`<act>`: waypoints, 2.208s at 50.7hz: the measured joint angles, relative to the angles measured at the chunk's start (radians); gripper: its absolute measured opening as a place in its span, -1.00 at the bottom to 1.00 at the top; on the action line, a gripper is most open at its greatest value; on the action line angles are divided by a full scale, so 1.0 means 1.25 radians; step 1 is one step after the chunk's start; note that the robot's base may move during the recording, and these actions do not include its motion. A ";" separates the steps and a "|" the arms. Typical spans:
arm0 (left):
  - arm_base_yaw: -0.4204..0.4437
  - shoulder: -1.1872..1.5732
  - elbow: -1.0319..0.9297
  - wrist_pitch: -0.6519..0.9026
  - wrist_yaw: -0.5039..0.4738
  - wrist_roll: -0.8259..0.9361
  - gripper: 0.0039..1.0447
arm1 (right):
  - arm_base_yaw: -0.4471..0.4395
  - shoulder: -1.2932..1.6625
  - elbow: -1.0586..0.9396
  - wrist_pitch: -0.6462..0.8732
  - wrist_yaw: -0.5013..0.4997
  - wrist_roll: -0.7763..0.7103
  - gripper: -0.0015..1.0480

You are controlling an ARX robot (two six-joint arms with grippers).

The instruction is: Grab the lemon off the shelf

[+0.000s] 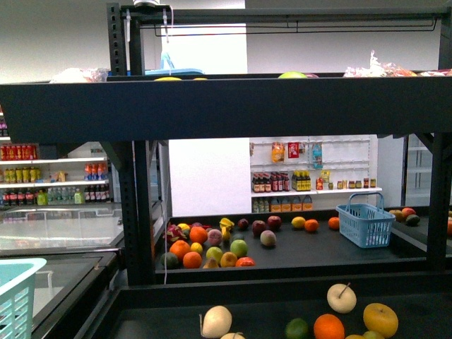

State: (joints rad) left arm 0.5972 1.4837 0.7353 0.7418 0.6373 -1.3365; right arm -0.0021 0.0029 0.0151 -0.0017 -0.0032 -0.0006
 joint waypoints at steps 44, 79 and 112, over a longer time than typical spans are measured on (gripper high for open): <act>-0.079 0.223 0.195 0.056 -0.092 -0.029 0.85 | 0.000 0.000 0.000 0.000 0.000 0.000 0.86; -0.085 0.232 0.222 -0.002 -0.109 0.049 -0.81 | 0.000 0.000 0.000 0.000 0.000 0.000 0.86; -0.246 -0.006 0.077 -0.025 0.036 0.208 -0.87 | 0.000 0.000 0.000 0.000 0.000 0.000 0.86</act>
State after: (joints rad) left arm 0.2897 1.4765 0.8314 0.7109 0.6827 -1.0763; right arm -0.0021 0.0029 0.0151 -0.0017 -0.0032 -0.0006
